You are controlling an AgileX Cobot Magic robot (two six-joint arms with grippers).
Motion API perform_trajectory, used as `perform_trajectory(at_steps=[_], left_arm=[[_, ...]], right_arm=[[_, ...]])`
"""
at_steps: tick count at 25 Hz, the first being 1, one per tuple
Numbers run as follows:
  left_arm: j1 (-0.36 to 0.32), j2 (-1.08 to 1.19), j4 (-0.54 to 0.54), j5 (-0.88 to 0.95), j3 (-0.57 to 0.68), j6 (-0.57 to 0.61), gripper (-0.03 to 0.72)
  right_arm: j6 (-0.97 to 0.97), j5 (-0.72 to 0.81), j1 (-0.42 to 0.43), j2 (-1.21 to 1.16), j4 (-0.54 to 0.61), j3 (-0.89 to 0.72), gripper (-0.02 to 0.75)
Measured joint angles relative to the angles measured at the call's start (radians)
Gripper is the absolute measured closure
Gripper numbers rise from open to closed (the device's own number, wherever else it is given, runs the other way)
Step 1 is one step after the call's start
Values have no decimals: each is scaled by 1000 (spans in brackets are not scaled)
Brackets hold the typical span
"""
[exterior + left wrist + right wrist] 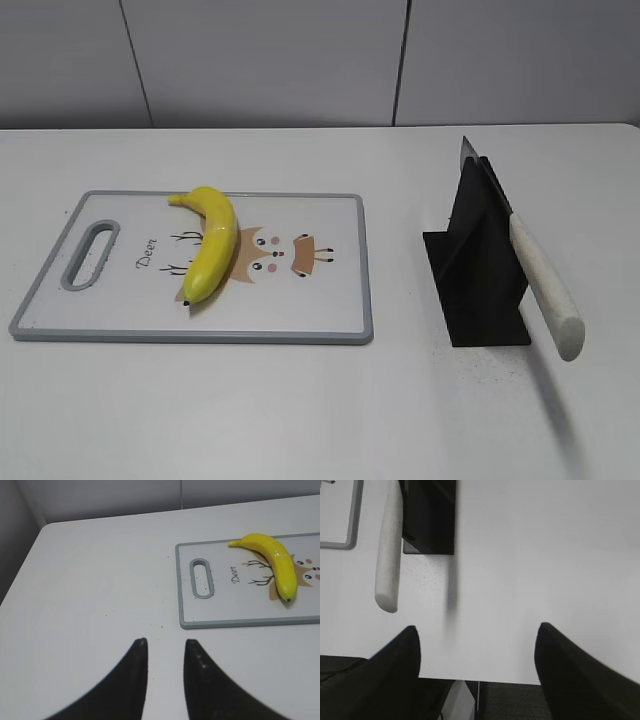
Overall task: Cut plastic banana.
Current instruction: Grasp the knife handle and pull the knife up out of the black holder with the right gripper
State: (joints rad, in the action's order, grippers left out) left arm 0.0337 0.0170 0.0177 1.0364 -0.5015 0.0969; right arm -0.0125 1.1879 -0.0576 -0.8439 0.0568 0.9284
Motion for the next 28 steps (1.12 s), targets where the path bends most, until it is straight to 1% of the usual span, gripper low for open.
perform_trajectory(at_steps=[3, 8, 11, 14, 18, 23, 25, 28], left_arm=[[0, 0, 0, 0, 0, 0, 448], [0, 0, 0, 0, 0, 0, 448], [0, 0, 0, 0, 0, 0, 448], [0, 0, 0, 0, 0, 0, 448], [0, 0, 0, 0, 0, 0, 448], [0, 0, 0, 0, 0, 0, 448], [0, 0, 0, 0, 0, 0, 448], [0, 0, 0, 0, 0, 0, 448]], right_arm=[[0, 2, -1, -57, 30, 48, 183], [0, 2, -1, -176, 145, 104, 185], [7, 3, -3, -261, 207, 114, 203], [13, 5, -32, -342, 227, 118, 215], [3, 5, -142, -434, 207, 141, 219], [-83, 5, -288, -522, 89, 185, 220], [-109, 3, -317, -554, 69, 198, 220], [-143, 2, -325, -605, 55, 203, 220]])
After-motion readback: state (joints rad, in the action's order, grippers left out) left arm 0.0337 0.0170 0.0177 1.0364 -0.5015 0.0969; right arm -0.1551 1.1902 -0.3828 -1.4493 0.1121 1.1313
